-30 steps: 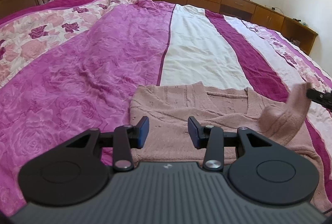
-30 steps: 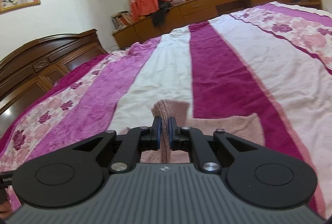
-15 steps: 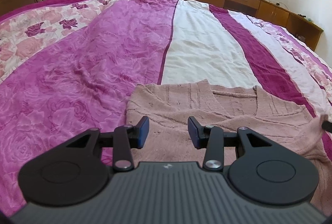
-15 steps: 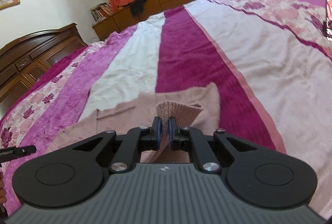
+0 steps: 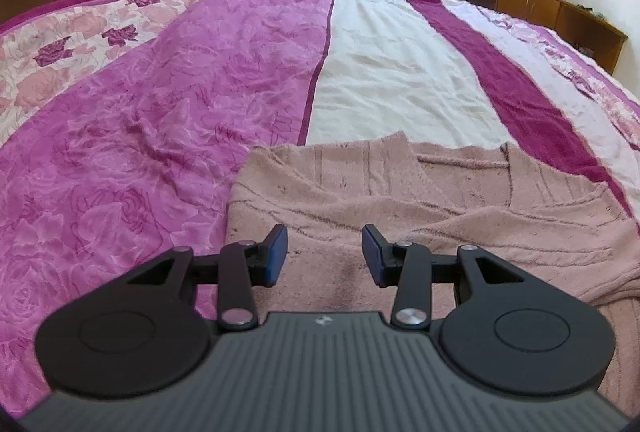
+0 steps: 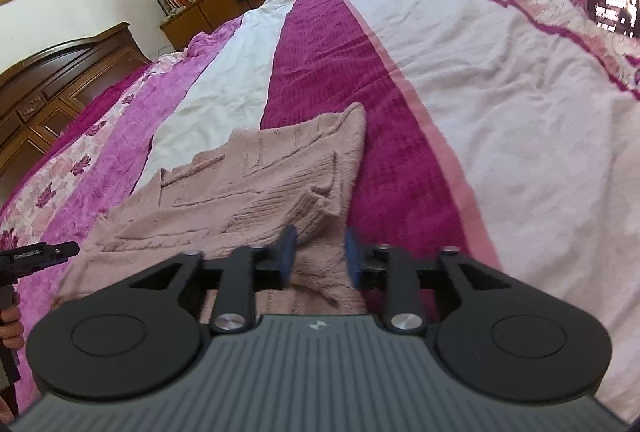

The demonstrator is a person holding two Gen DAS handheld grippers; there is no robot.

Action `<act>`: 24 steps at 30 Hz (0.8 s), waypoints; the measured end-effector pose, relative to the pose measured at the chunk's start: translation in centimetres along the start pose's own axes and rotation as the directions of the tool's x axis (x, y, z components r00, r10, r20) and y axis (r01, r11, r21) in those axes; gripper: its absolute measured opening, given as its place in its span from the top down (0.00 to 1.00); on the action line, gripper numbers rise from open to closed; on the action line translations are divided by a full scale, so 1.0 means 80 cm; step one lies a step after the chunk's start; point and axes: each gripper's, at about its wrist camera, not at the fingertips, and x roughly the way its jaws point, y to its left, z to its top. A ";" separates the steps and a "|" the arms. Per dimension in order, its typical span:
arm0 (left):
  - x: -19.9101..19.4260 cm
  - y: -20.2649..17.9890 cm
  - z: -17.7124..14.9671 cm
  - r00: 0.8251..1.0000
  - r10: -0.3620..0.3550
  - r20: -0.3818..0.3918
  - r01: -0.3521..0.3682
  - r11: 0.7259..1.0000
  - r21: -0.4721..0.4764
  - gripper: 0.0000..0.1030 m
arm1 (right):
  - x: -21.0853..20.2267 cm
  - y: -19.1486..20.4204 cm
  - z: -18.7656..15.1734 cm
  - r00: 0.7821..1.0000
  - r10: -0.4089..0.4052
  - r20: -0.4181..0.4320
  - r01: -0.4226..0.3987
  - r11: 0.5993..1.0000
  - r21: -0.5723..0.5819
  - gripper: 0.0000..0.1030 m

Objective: Fold small clothes

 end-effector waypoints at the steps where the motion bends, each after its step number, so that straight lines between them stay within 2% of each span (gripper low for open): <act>1: 0.002 0.000 -0.001 1.000 0.003 -0.005 -0.003 1.000 0.000 0.58 | -0.004 0.000 0.004 1.000 0.005 0.009 -0.004 1.000 -0.003 0.55; 4: 0.007 0.000 -0.003 1.000 0.008 -0.014 -0.008 1.000 0.000 0.58 | -0.007 0.001 0.020 0.999 0.032 0.025 -0.032 0.999 0.005 0.51; 8: 0.013 -0.002 -0.002 1.000 0.010 -0.019 -0.010 1.000 0.003 0.58 | 0.013 0.012 0.047 0.998 0.055 0.022 -0.055 0.998 -0.021 0.50; 14: 0.023 0.000 0.003 1.000 0.018 0.005 -0.018 1.000 0.010 0.58 | 0.071 0.036 0.062 0.998 -0.004 -0.070 -0.003 0.995 -0.098 0.51; 16: 0.029 0.003 0.006 1.000 0.020 0.012 -0.020 1.000 0.006 0.58 | 0.080 0.041 0.055 0.996 -0.022 -0.090 0.010 0.992 -0.128 0.62; 17: 0.033 0.004 0.007 1.000 0.017 0.014 -0.017 1.000 0.004 0.58 | 0.082 0.044 0.051 0.995 -0.032 -0.098 0.017 0.989 -0.148 0.63; 21: 0.053 0.008 0.009 1.000 0.018 0.018 -0.017 1.000 -0.005 0.58 | 0.083 0.048 0.046 0.993 -0.082 -0.083 0.068 0.985 -0.160 0.64; 24: 0.067 0.011 0.009 1.000 0.026 0.017 -0.025 1.000 -0.015 0.58 | 0.071 0.050 0.051 0.995 -0.103 -0.002 0.101 0.982 -0.162 0.63</act>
